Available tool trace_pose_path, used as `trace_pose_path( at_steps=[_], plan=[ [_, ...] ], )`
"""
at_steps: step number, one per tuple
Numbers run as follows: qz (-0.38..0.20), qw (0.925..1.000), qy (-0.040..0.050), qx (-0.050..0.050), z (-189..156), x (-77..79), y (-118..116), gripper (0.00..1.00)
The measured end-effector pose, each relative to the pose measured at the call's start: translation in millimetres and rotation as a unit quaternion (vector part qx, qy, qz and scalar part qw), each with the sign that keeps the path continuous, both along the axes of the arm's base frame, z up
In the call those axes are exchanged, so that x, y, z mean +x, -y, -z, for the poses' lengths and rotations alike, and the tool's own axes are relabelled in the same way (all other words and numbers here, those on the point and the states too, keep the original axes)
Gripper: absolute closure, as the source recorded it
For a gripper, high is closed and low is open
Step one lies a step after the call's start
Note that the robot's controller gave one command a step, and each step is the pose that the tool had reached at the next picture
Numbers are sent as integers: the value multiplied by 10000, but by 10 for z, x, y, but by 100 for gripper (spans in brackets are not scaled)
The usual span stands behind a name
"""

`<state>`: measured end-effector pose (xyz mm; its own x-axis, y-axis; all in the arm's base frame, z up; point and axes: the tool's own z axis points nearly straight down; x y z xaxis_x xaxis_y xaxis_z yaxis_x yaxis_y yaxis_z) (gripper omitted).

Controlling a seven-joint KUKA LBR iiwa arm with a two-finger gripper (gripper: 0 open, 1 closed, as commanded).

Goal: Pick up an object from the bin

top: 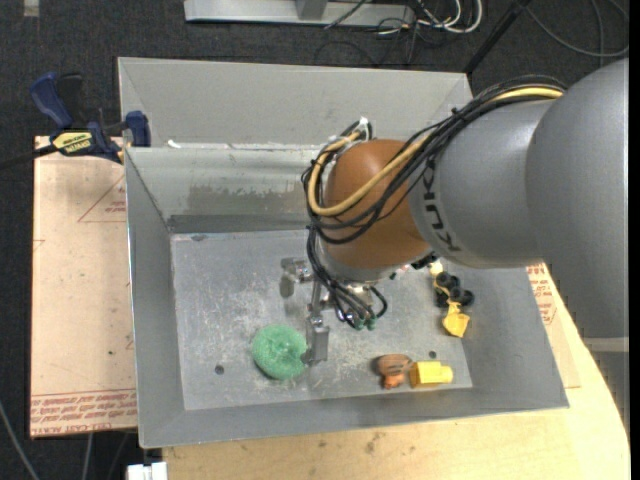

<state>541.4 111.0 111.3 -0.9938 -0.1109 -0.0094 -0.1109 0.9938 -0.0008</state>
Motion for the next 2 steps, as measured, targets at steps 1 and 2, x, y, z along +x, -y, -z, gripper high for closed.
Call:
trace_pose_path(
  at_steps=[1, 2],
  plan=[
    [-738, 9973, -70, -1, 264, -333, -209, 0],
    [-1455, 9893, -50, -1, 417, -388, -475, 100]
  ],
)
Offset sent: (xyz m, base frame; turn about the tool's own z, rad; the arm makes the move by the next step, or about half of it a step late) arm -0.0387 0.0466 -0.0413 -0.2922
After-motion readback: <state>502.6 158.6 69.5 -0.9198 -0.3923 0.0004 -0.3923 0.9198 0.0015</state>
